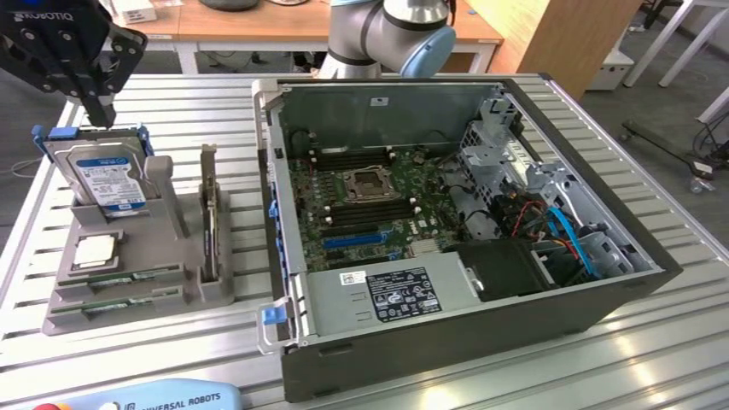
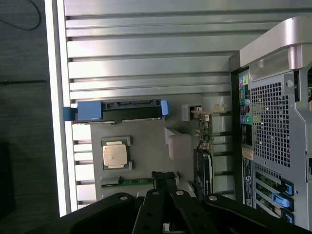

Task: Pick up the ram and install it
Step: 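Reach for the ram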

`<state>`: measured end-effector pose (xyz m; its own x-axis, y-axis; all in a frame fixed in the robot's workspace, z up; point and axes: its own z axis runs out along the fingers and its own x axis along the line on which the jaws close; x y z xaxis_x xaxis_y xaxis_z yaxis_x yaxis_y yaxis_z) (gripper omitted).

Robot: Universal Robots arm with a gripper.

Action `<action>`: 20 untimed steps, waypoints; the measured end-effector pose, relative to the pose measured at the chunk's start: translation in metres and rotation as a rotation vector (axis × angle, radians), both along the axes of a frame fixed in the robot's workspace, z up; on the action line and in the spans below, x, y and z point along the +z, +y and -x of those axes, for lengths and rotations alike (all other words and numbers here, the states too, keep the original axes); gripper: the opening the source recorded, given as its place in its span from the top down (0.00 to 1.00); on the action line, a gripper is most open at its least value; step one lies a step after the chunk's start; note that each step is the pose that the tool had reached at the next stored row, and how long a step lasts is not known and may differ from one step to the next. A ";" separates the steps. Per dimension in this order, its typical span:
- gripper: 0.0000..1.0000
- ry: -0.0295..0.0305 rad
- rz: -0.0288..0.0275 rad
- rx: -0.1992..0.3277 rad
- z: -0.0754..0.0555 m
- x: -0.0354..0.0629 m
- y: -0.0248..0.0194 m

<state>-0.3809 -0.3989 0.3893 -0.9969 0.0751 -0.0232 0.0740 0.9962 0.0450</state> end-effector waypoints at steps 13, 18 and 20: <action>0.90 0.0000 0.0000 0.000 0.007 0.0000 -0.0051; 0.90 0.0000 -0.0001 0.000 0.008 0.0000 -0.0120; 0.90 0.0000 -0.0001 0.000 0.008 0.0000 -0.0156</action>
<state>-0.3886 -0.4145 0.3893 -0.9969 0.0752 -0.0233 0.0741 0.9962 0.0451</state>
